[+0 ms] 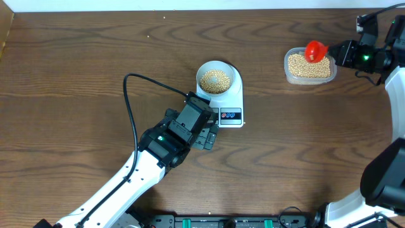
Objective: Scoop item into bowl and weigh 50g on scale
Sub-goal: 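Lift the empty scoop away from the bowl toward the tub, then lower the red scoop into the soybean tub with the right gripper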
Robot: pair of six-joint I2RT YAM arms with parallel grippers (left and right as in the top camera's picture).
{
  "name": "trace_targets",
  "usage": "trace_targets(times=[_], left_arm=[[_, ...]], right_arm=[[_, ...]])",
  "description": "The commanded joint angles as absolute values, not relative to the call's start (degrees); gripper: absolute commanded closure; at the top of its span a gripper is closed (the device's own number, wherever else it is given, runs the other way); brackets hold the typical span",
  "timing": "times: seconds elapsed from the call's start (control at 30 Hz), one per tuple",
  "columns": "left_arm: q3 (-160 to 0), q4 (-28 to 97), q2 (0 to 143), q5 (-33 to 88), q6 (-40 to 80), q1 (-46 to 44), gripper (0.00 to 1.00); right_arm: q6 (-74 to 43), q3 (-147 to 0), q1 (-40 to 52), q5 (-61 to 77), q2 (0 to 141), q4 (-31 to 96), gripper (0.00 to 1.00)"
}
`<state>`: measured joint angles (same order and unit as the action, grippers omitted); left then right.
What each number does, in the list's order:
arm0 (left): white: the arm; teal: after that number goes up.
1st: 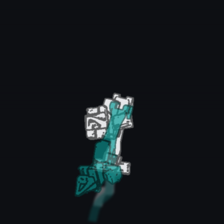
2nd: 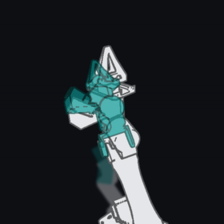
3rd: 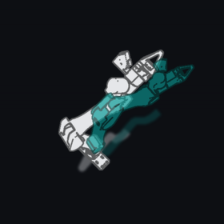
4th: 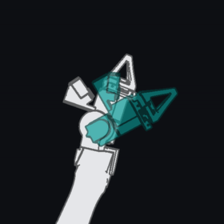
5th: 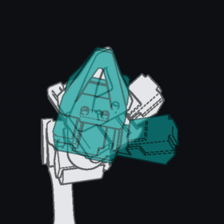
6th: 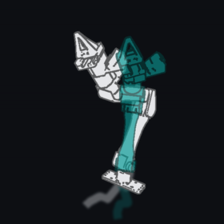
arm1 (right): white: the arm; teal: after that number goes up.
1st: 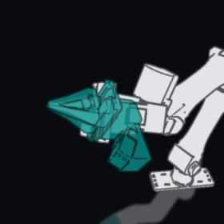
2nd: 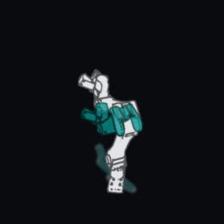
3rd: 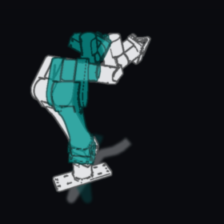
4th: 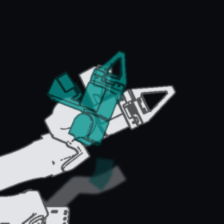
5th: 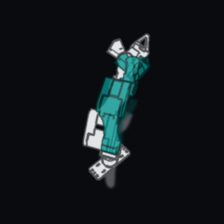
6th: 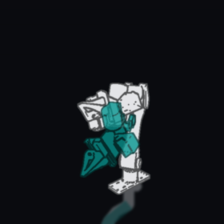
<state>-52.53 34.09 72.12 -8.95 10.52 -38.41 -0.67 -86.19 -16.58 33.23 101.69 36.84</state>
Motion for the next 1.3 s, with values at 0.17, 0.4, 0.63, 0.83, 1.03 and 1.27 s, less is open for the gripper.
trace_targets(times=[0.17, 0.4, 0.63, 0.83, 1.03, 1.27], left_arm=[[-52.56, 34.17, 71.9, -9.5, 10.85, -38.44, 0.02], [-52.56, 34.17, 71.9, -9.5, 10.85, -38.44, 0.02], [-52.56, 34.17, 71.9, -9.5, 10.85, -38.44, 0.02], [-52.56, 34.17, 71.9, -9.5, 10.85, -38.44, 0.02], [-52.56, 34.17, 71.9, -9.5, 10.85, -38.44, 0.02], [-52.56, 34.17, 71.9, -9.5, 10.85, -38.44, 0.02]], right_arm=[[7.25, -86.67, -12.62, 12.53, 93.71, 38.22, 0.98], [10.46, -86.67, -5.1, -3.92, 93.25, 41.06, 0.98], [10.39, -86.61, 0.05, -14.81, 93.25, 42.83, 0.99], [7.05, -86.46, 0.58, -14.44, 93.34, 44.01, 0.99], [-6.48, -86.46, 0.45, -5.78, 93.84, 42.85, 0.99], [-38.35, -86.3, 0.43, -3.9, 97.23, 44.21, 0.9]])
